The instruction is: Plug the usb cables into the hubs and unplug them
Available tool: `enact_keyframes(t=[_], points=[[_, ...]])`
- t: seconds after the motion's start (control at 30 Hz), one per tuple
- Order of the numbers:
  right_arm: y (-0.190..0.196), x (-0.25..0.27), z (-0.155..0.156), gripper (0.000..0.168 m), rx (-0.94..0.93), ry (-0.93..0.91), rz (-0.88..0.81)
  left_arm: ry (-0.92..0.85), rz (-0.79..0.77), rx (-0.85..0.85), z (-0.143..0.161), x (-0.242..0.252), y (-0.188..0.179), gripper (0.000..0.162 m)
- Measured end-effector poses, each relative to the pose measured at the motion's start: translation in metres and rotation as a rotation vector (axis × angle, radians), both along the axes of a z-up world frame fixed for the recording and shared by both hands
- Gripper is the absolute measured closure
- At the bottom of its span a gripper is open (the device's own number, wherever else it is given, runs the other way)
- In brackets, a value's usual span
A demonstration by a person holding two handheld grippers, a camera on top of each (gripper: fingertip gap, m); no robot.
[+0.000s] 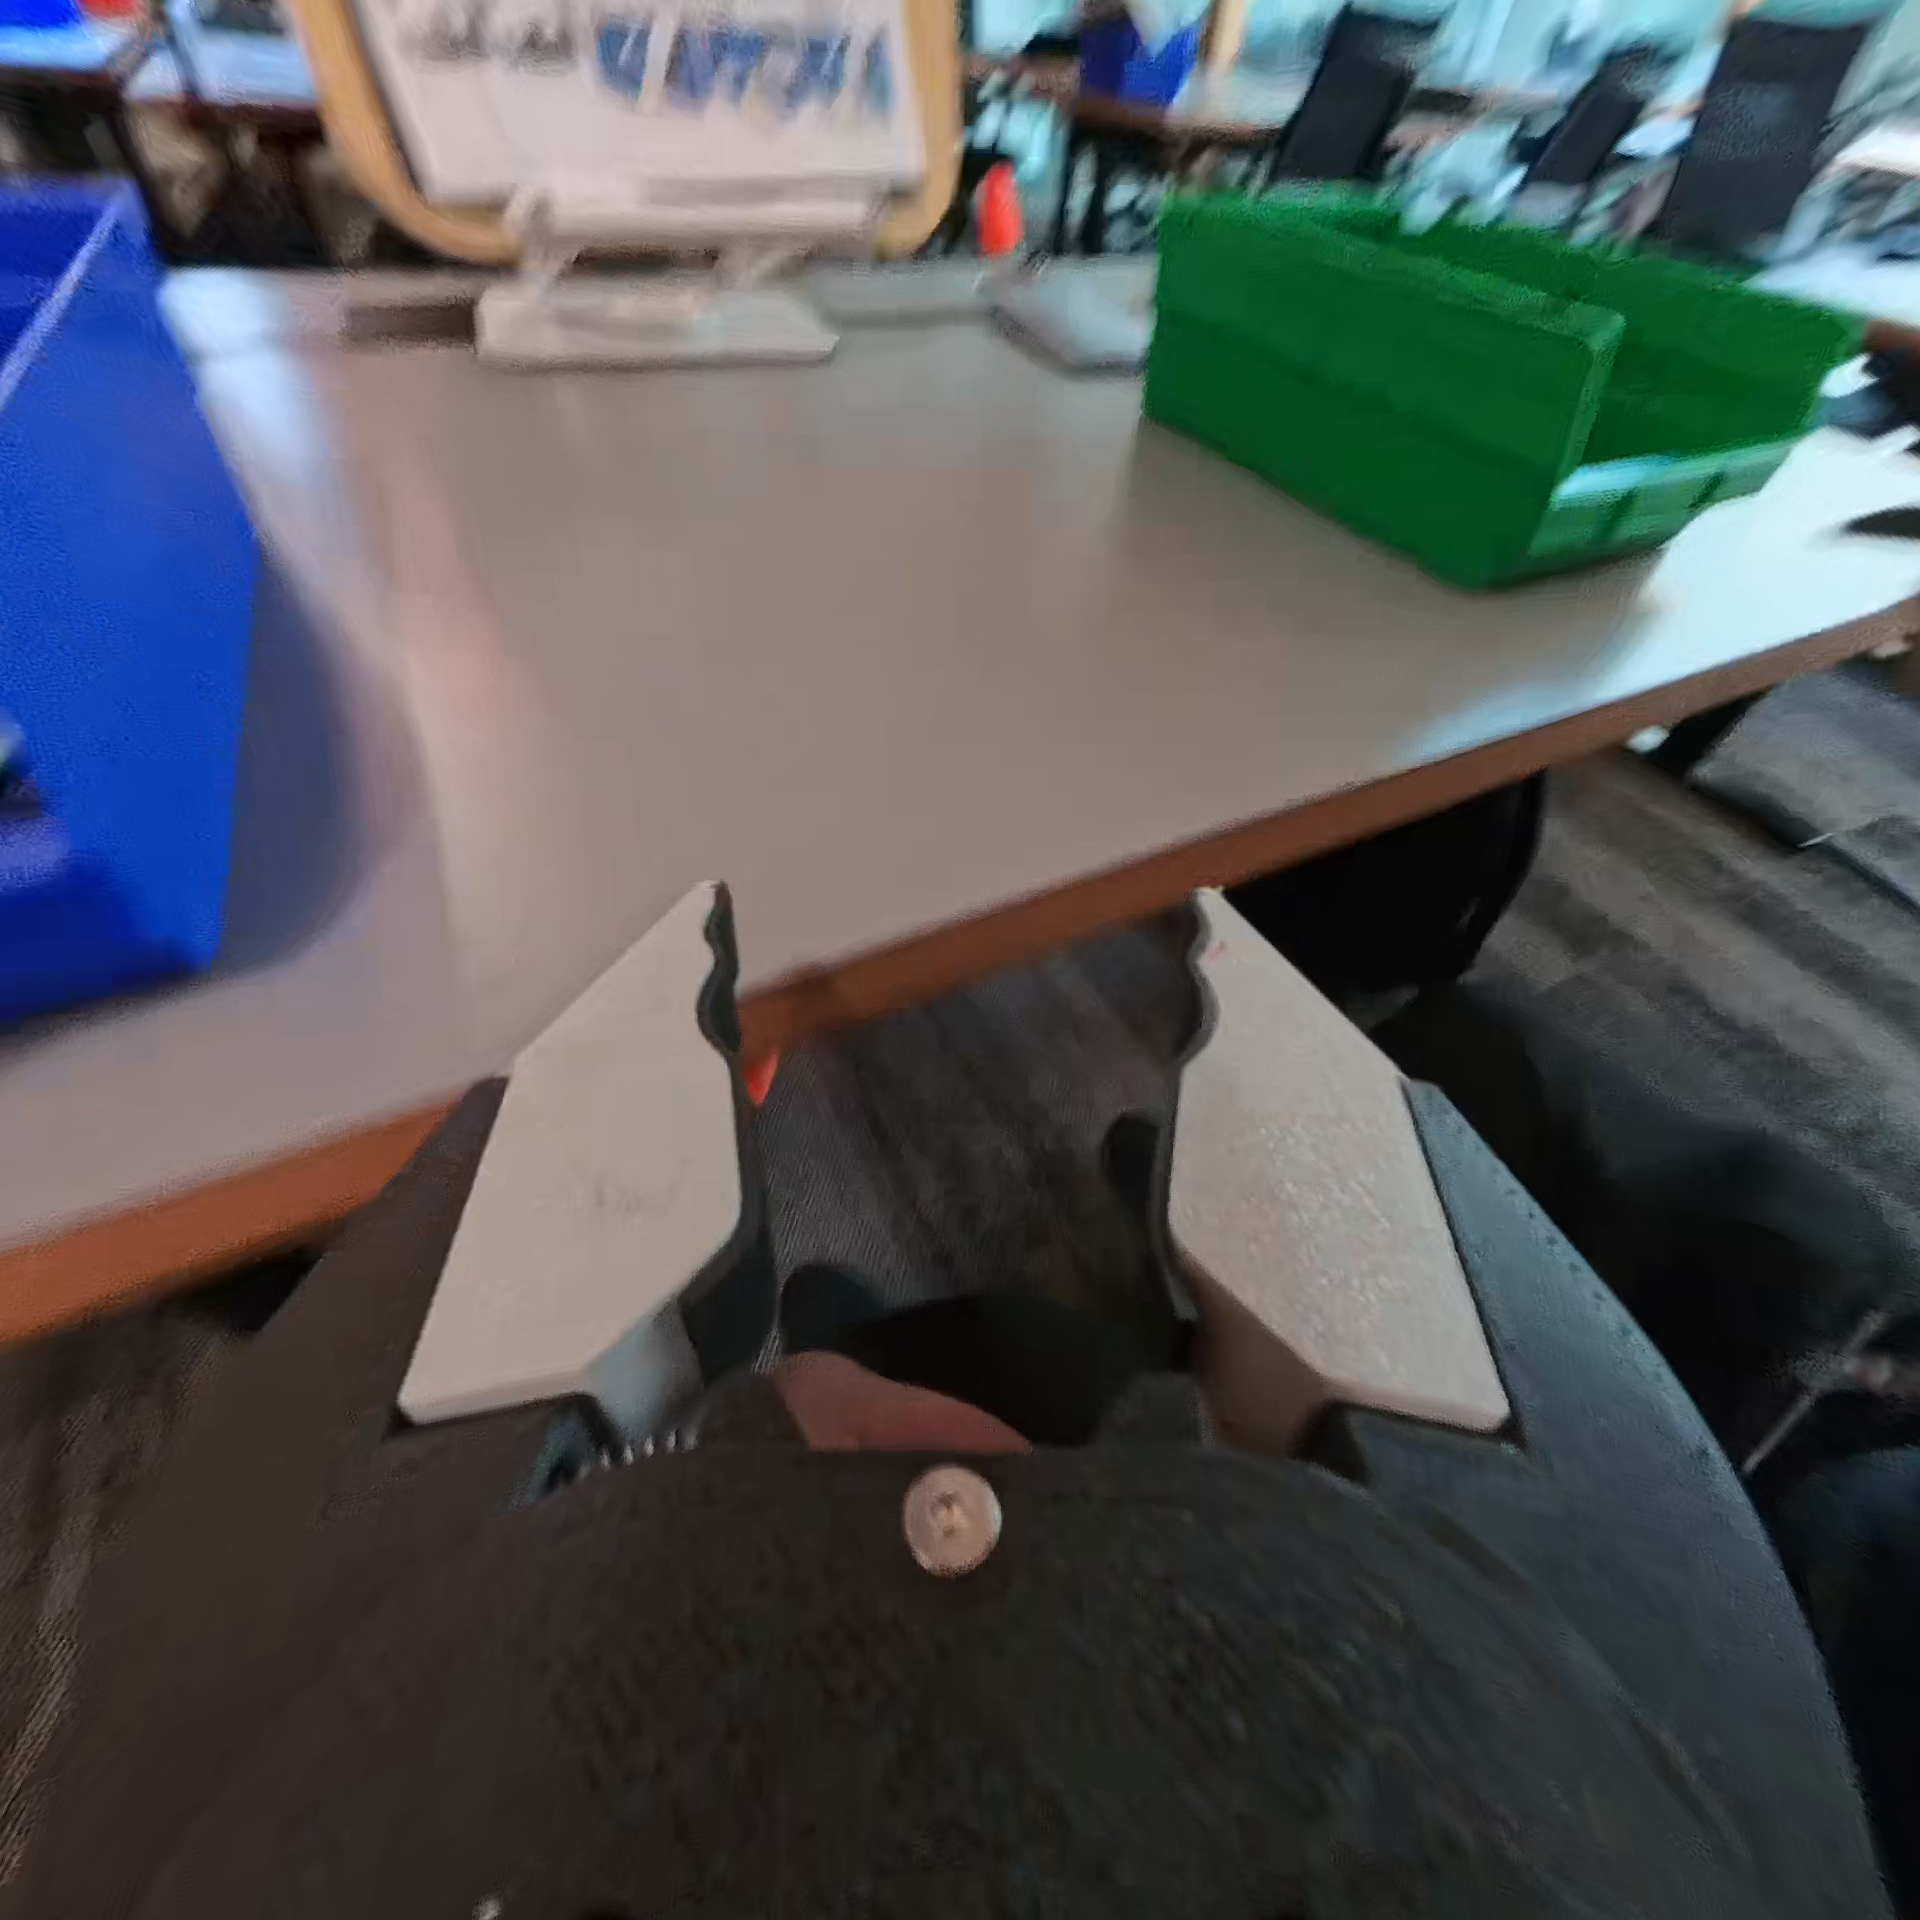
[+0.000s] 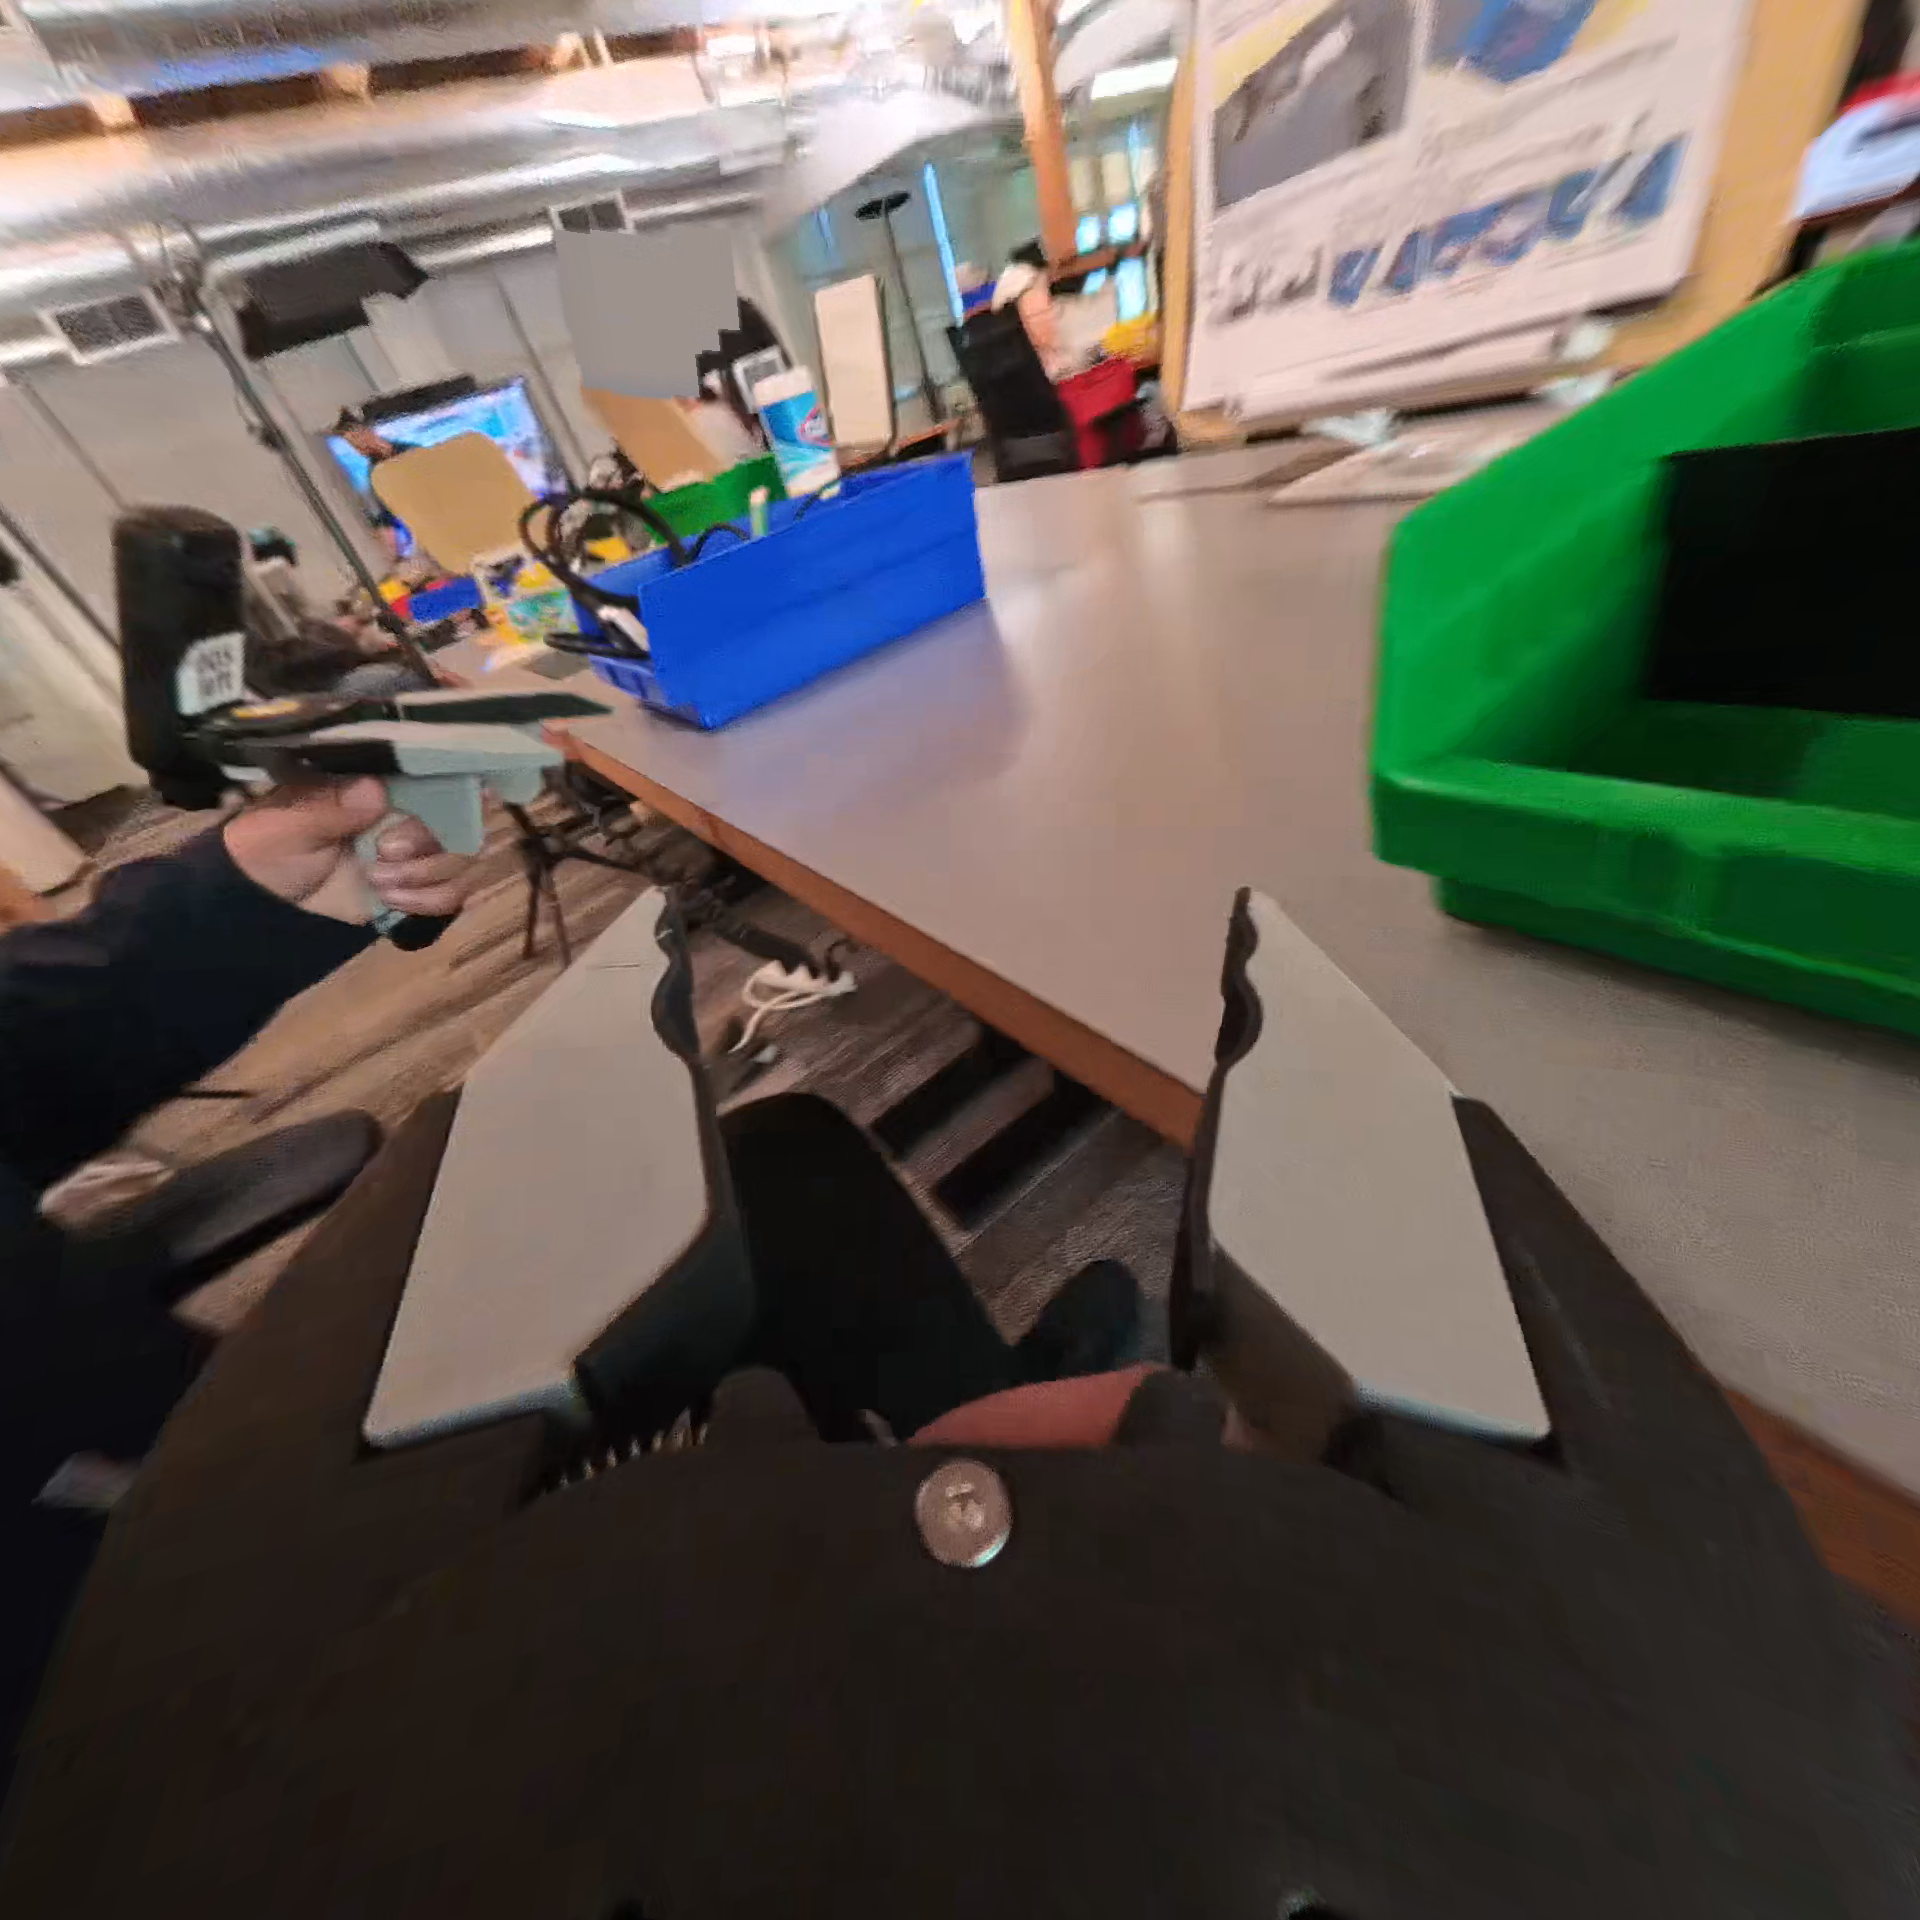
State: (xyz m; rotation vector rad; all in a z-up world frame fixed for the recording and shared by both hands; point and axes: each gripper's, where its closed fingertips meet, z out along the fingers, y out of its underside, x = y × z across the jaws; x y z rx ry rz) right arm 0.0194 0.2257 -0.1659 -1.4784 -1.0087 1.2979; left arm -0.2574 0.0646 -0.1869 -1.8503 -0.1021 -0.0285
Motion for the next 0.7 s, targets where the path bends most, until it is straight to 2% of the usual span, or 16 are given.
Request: enact_keyframes(t=[0.03, 0.1, 0.13, 0.2, 0.23, 0.3, 0.37, 0.43, 0.63, 0.7], points=[[0.001, -0.026, -0.001, 0.068, -0.034, -0.029, 0.022, -0.006, -0.037, 0.045, 0.015, 0.006, 0.015, 0.08], [0.007, -0.073, -0.009, 0.064, -0.078, -0.136, 0.03, -0.041, -0.028, 0.048, 0.027, 0.004, 0.046, 0.073], [0.011, -0.093, -0.016, 0.066, -0.091, -0.201, 0.023, -0.069, 0.007, 0.01, 0.026, -0.004, 0.061, 0.07], [0.024, -0.123, -0.032, 0.064, -0.107, -0.347, -0.019, -0.109, 0.055, -0.086, 0.015, -0.016, 0.086, 0.079], [0.031, -0.132, -0.04, 0.06, -0.093, -0.422, -0.048, -0.104, 0.116, -0.117, 0.01, -0.026, 0.094, 0.085], [0.052, -0.146, -0.047, 0.062, -0.034, -0.518, -0.146, -0.064, 0.191, -0.131, 0.004, -0.036, 0.11, 0.083], [0.077, -0.158, -0.048, 0.06, 0.03, -0.564, -0.253, -0.014, 0.253, -0.212, -0.009, -0.043, 0.124, 0.077], [0.095, -0.171, -0.055, 0.061, 0.043, -0.626, -0.321, 0.01, 0.277, -0.287, -0.019, -0.043, 0.139, 0.064], [0.14, -0.216, -0.075, 0.066, 0.041, -0.75, -0.437, 0.154, 0.387, -0.258, -0.01, -0.066, 0.186, 0.058], [0.148, -0.232, -0.086, 0.041, -0.017, -0.787, -0.4, 0.17, 0.409, -0.236, -0.01, -0.077, 0.2, 0.056]])
